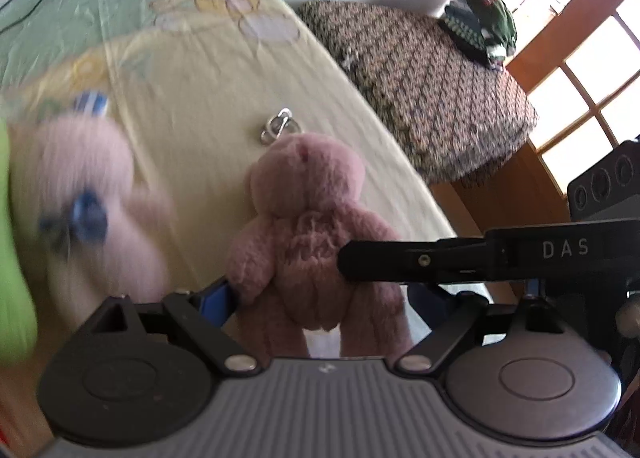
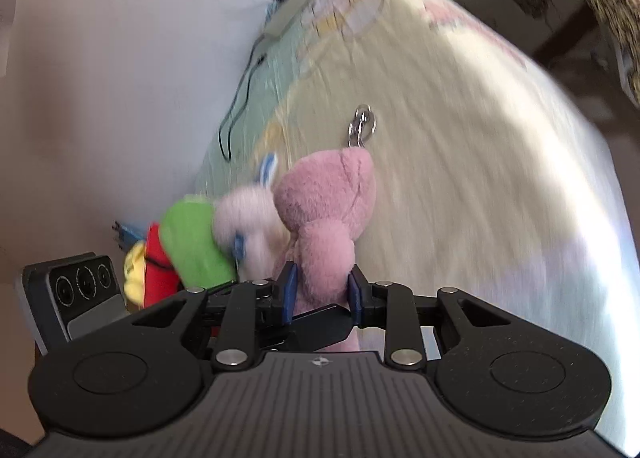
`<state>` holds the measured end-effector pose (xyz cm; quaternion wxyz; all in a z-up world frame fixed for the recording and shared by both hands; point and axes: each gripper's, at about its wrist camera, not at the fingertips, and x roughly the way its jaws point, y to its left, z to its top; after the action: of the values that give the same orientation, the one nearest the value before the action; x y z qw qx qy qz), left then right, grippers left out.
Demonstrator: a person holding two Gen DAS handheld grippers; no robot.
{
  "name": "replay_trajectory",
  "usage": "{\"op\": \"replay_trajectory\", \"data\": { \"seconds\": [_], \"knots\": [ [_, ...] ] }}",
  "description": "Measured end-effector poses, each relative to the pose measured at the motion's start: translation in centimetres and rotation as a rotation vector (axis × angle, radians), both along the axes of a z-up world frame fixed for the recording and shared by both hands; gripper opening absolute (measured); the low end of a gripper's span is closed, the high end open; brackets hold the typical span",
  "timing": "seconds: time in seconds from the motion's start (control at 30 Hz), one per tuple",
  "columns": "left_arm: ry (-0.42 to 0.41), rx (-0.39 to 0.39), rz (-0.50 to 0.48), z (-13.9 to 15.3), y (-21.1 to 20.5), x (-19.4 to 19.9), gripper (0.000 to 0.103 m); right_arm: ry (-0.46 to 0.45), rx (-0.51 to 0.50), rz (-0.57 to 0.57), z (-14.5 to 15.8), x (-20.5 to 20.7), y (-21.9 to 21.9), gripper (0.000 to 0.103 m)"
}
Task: Organize objects
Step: 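Carry the pink teddy bear in the right gripper toward the red box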
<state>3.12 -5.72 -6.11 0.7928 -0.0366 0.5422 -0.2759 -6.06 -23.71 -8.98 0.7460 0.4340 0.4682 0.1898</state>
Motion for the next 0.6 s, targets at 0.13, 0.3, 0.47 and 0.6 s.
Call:
{"op": "replay_trajectory", "data": {
  "seconds": [0.13,0.3,0.47,0.6],
  "knots": [
    [0.009,0.018,-0.013,0.0,0.7,-2.4,0.089,0.028,0.007,0.043,-0.3,-1.9,1.3,0.03],
    [0.006,0.048,-0.013,-0.3,1.5,-4.5,0.089,0.017,-0.033,0.109,0.1,-3.0,2.8,0.034],
    [-0.06,0.098,-0.015,-0.4,1.1,-4.6,0.097,-0.001,-0.053,0.087,0.3,-2.7,3.0,0.04],
    [-0.109,0.148,-0.047,-0.6,-0.2,-4.8,0.098,-0.01,-0.071,0.079,0.0,-2.4,3.5,0.045]
  ]
}}
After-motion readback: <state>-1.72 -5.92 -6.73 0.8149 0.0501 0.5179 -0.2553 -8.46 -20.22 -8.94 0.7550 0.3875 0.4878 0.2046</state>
